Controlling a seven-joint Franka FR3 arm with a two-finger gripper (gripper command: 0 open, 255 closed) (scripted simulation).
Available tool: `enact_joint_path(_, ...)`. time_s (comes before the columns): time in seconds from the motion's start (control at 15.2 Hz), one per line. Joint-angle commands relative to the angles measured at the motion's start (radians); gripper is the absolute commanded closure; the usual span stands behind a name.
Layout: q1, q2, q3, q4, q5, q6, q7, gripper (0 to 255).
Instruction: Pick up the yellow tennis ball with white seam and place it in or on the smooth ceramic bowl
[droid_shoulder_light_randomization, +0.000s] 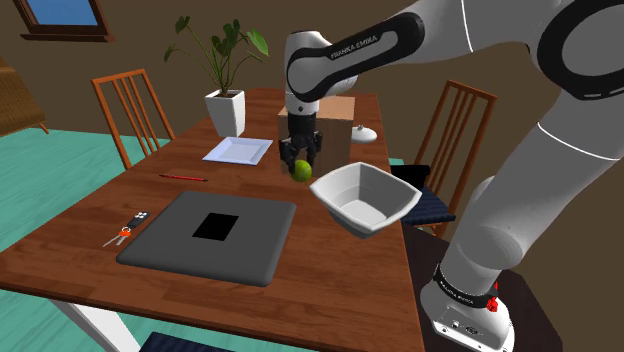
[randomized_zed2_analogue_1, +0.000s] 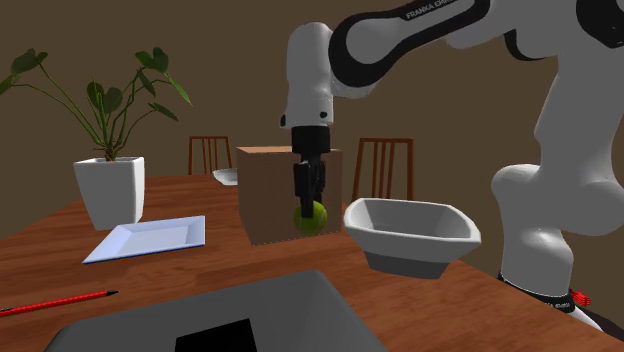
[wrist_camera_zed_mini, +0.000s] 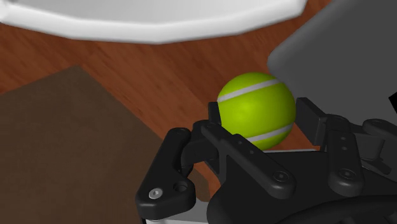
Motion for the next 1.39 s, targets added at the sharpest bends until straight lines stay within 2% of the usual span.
enact_joint_path(0.0,0.000,-0.010,-0.001,0.019,-0.001,-0.029,0.002,255)
enact_joint_path(1.12,-0.003,-0.031,-0.007,0.227,-0.007,-0.258,0.018,255)
enact_joint_path(1.19,-0.003,-0.031,-0.007,0.228,-0.007,-0.259,0.018,255)
enact_joint_path(1.32,-0.005,-0.111,-0.015,0.158,-0.002,-0.269,0.007,255)
